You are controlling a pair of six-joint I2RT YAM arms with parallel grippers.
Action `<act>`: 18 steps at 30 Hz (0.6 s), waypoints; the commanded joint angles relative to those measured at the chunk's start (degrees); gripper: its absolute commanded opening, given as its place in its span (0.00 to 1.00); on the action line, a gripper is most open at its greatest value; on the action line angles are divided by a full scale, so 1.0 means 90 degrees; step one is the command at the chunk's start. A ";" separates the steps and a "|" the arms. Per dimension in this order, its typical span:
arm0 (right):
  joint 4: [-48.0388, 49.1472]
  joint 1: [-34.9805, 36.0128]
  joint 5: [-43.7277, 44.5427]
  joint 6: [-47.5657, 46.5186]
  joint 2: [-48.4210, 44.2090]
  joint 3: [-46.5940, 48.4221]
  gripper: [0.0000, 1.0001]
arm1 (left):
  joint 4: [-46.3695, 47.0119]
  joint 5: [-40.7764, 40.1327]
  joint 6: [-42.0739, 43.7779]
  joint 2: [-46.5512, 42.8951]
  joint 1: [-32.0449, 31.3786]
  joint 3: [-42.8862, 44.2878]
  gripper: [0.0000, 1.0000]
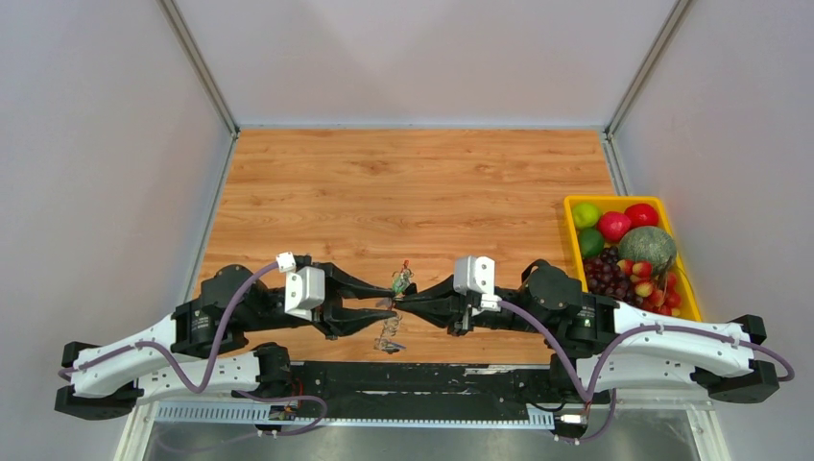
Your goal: Put the keys on the keyring
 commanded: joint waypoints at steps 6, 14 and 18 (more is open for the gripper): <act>0.0872 0.0054 -0.0341 -0.0008 -0.0096 0.0111 0.00 | -0.0153 -0.0132 0.0005 0.0058 0.0016 -0.0113 0.16; 0.0839 0.0054 -0.0380 0.0011 -0.0031 0.0091 0.00 | -0.0069 -0.0039 0.0011 0.0100 0.0016 -0.0120 0.01; 0.0834 0.0054 -0.0415 0.0021 0.0006 0.0095 0.00 | -0.0026 0.0066 0.0036 0.0147 0.0016 -0.0114 0.00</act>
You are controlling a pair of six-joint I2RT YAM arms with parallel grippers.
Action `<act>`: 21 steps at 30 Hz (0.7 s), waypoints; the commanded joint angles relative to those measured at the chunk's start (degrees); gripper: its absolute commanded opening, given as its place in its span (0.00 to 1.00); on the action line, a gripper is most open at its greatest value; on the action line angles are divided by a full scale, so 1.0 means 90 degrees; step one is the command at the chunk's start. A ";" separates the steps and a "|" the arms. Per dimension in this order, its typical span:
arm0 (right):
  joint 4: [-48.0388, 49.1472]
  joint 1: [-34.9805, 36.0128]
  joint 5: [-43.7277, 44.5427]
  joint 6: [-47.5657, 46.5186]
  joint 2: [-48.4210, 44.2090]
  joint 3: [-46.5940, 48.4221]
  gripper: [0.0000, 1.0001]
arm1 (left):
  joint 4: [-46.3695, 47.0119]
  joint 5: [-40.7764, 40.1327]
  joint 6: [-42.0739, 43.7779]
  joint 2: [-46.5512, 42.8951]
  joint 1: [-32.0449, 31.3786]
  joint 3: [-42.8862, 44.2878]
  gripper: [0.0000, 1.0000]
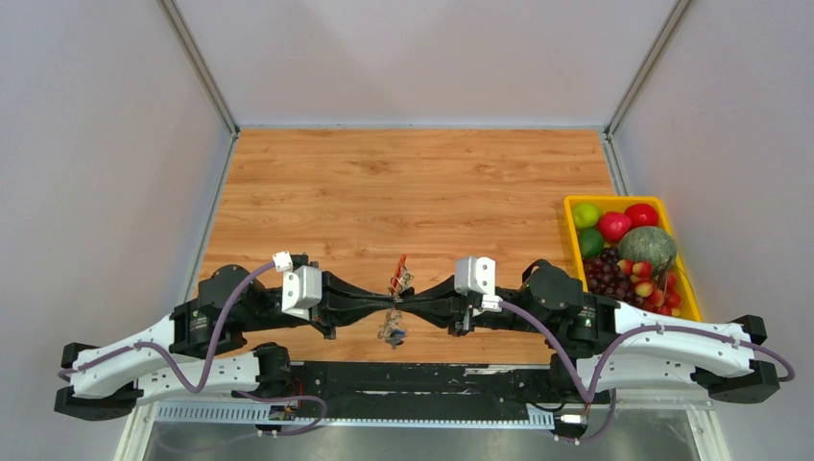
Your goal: Put the keys on the keyring
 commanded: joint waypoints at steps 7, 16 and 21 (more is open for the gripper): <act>0.0428 0.0054 -0.0273 0.0035 0.0032 0.0264 0.00 | -0.0090 -0.0127 0.0067 0.0232 0.0014 -0.0059 0.00; -0.0381 0.0054 -0.0145 0.0075 0.0069 0.0447 0.19 | -0.0368 -0.0368 -0.0007 0.0265 0.0013 0.0131 0.00; -0.0982 0.0054 -0.0004 0.0030 0.0097 0.0662 0.27 | -0.0413 -0.0230 -0.0056 0.0283 0.0014 0.0166 0.00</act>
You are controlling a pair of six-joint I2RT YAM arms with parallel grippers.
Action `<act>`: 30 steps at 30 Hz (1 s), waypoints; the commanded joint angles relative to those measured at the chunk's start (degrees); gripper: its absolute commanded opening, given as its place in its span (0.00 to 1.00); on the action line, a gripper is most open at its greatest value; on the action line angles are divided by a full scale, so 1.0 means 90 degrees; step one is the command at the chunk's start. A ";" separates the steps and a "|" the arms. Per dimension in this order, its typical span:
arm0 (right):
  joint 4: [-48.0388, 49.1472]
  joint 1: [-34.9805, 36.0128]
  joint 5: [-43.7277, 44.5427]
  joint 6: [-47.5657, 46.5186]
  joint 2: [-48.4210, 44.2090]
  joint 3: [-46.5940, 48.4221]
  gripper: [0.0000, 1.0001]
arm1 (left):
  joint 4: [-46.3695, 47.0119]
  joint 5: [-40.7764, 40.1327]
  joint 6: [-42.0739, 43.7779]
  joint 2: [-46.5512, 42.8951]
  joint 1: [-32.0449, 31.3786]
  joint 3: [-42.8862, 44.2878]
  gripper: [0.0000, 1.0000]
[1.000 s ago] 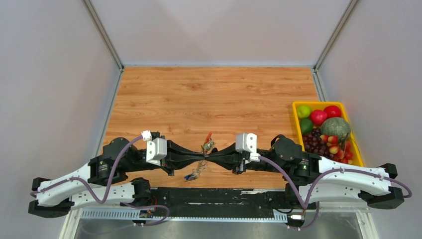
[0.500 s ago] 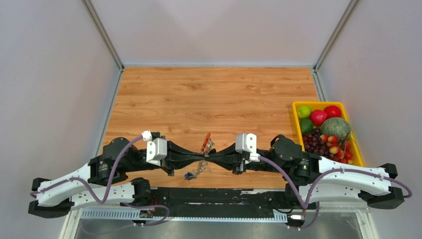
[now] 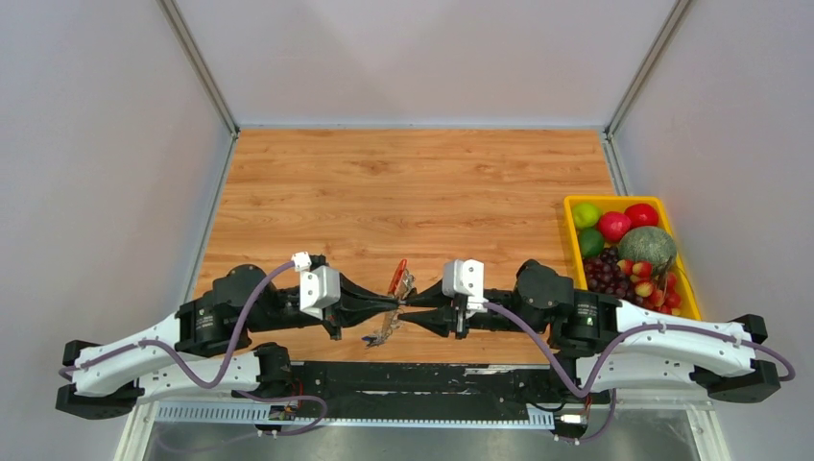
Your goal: Put the keys on the keyring
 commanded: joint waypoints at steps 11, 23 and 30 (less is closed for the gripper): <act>-0.1772 0.0054 -0.0035 -0.0257 0.0639 0.1500 0.31 | -0.0769 0.0256 0.0045 0.0450 0.0016 0.0585 0.00; -0.2399 0.0054 -0.0218 -0.0391 0.1080 0.1911 0.28 | -0.1759 0.0411 0.0084 0.0705 0.0011 0.1030 0.00; -0.2672 0.0054 -0.0019 -0.0424 0.1076 0.2014 0.32 | -0.1807 0.0427 0.0085 0.0517 0.0010 0.0996 0.00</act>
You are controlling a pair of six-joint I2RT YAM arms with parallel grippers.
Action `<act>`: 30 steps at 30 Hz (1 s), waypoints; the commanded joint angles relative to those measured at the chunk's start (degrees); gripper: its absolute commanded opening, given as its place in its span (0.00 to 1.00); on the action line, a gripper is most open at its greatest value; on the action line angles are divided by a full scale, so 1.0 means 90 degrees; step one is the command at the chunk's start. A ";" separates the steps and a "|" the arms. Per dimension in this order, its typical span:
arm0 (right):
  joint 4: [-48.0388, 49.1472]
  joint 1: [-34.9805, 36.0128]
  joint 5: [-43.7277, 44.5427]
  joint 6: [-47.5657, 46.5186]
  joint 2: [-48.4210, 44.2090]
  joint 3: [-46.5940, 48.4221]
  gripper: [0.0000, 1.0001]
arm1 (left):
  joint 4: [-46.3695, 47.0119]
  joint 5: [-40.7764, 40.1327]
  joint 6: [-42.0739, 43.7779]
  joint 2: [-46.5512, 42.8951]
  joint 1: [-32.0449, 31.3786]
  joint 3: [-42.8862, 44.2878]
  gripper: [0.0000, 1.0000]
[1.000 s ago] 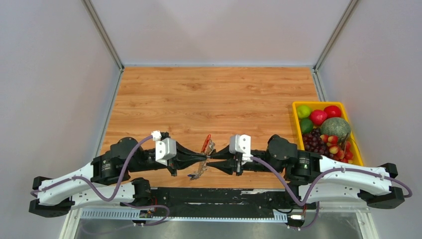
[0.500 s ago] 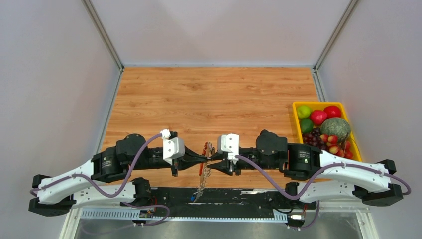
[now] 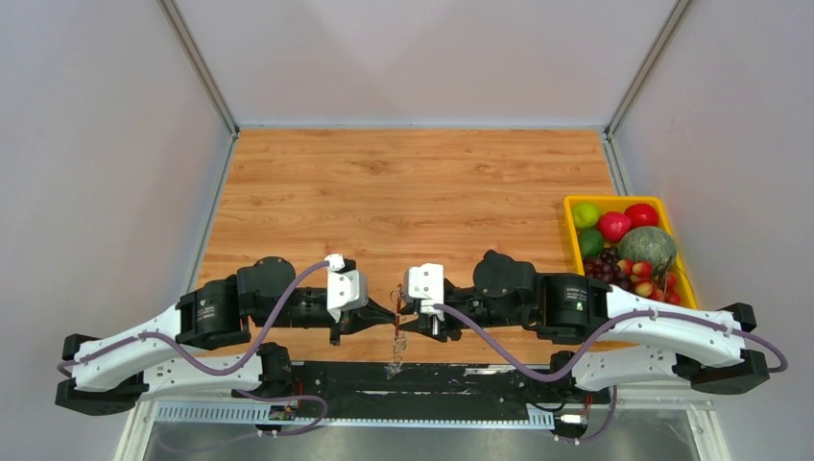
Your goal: Put the keys on the keyring
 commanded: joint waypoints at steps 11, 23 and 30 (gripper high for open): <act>0.0050 0.0039 0.0134 -0.0154 0.0001 0.0422 0.35 | 0.0028 0.0249 0.0069 -0.0074 0.0009 0.0244 0.00; -0.0002 0.0039 -0.0019 -0.0247 0.0302 0.0574 0.29 | -0.0318 0.0355 0.0307 0.0198 0.0009 0.0482 0.00; -0.0292 0.0039 -0.0089 -0.0277 0.0325 0.0615 0.30 | -0.0482 0.0391 0.0356 0.0213 0.0004 0.0540 0.00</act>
